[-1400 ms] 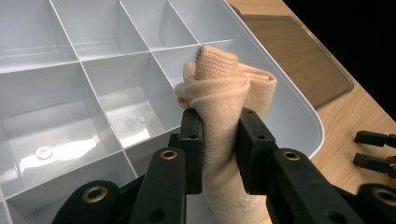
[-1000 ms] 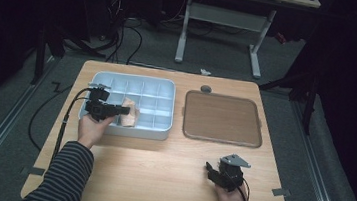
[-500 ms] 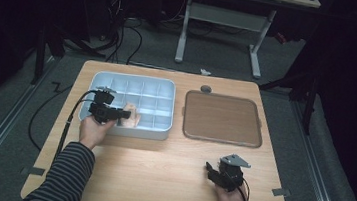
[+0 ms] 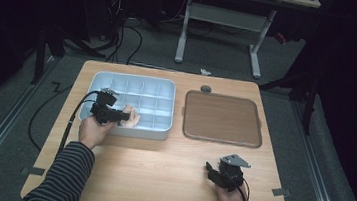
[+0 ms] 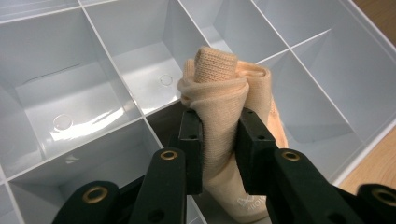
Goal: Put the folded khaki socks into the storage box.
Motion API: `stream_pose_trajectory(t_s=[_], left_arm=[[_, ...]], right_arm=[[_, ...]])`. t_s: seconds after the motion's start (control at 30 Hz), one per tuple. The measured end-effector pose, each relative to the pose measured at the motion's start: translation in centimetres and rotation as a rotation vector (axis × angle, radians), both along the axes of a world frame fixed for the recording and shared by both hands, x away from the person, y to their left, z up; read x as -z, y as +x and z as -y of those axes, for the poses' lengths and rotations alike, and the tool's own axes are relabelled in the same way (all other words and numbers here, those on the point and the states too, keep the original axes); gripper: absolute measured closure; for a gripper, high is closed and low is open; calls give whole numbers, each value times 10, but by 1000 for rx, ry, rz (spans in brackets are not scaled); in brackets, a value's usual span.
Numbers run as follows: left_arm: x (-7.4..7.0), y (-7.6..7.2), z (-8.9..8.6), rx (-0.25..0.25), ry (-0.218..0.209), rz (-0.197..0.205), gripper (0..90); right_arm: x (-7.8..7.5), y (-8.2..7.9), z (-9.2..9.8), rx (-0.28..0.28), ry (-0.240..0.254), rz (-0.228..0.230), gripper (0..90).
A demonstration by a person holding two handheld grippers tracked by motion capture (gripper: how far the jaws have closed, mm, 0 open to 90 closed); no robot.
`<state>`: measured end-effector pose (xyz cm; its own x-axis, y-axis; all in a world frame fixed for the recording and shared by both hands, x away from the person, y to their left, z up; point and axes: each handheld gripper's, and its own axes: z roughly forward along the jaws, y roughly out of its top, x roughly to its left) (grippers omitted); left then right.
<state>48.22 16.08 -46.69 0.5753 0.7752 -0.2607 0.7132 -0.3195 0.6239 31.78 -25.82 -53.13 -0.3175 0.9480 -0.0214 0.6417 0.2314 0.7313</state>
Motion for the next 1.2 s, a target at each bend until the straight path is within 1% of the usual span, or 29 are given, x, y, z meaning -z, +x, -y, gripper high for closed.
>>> stream_pose_trajectory(t_s=[0.2,0.8,1.2], left_arm=[[-1,0,3,8,40,1,744],[4,2,5,12,62,-18,746],[5,3,5,19,67,-47,754]], right_arm=[[0,0,0,0,0,0,413],[0,0,0,-1,0,0,411],[0,0,0,-1,0,0,411]])
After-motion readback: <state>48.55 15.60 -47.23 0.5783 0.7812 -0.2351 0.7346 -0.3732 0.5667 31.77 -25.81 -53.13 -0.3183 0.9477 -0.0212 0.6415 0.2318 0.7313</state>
